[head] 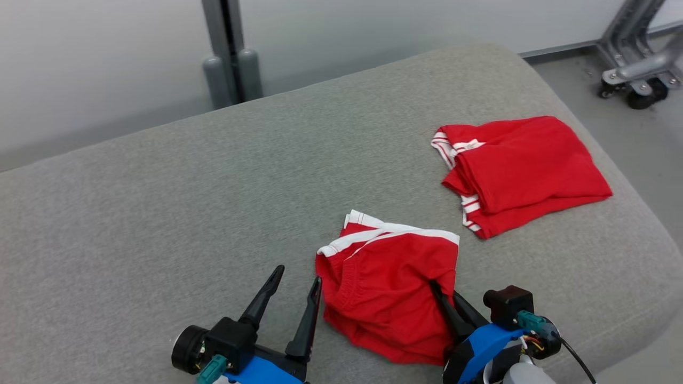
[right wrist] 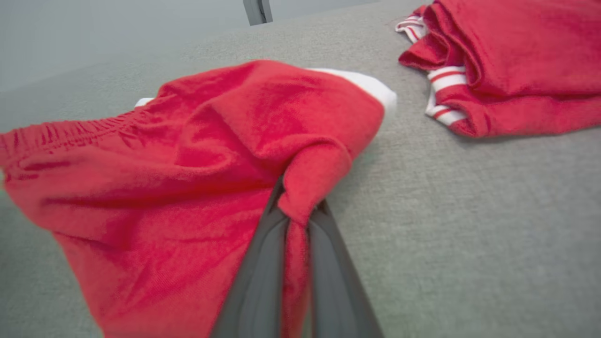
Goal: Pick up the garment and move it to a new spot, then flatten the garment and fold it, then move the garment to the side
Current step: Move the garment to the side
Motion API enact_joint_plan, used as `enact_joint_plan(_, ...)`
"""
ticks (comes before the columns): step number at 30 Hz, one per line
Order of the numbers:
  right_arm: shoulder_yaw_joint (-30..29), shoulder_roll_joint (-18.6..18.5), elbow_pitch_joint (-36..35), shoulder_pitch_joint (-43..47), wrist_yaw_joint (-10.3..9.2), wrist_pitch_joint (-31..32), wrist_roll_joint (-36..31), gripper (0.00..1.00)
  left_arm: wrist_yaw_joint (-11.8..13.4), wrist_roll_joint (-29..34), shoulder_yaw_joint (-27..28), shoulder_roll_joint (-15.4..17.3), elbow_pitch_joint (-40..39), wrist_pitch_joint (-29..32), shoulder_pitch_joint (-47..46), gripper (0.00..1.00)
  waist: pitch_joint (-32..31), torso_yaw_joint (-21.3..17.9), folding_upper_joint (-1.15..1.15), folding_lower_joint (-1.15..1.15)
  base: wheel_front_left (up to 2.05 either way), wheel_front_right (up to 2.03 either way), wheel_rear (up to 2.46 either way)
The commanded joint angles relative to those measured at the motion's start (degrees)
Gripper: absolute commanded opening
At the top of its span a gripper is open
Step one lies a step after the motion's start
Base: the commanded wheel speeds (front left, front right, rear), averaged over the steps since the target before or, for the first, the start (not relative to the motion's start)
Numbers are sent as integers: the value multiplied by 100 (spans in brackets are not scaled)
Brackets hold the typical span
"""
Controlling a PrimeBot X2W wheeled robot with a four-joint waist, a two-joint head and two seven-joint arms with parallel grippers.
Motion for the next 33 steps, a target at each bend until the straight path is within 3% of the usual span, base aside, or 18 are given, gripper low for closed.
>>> enact_joint_plan(1,-12,-13,-44,73,-1,2,-18,0,-6,-45,-102,68,-67,-13,-71,100,-125,-242,0,0,0,0,0)
enact_joint_plan(11,-136,-13,-57,-264,-1,1,-464,0,-6,-174,-427,289,-104,-13,-84,100,140,-280,0,0,0,0,0)
enact_joint_plan(17,-839,-67,208,-1334,-1,393,-1756,0,-6,-334,-290,532,-40,-12,-113,100,464,62,0,0,0,0,0)
enact_joint_plan(22,-1327,-427,226,-1802,-2,794,-2431,0,-6,-351,-243,667,-89,-13,-184,100,658,295,0,0,0,0,0)
enact_joint_plan(25,-1667,-842,232,-1986,-2,1136,-2867,0,-6,-388,-227,754,-143,-13,-247,100,795,482,0,0,0,0,0)
enact_joint_plan(29,-2306,-1387,80,-2035,-2,1573,-3325,0,-6,-405,-230,830,-222,-12,-342,100,958,686,0,0,0,0,0)
enact_joint_plan(33,-3061,-1686,-214,-1858,-2,1884,-3636,0,-6,-453,-206,906,-247,-12,-393,100,1064,824,0,0,0,0,0)
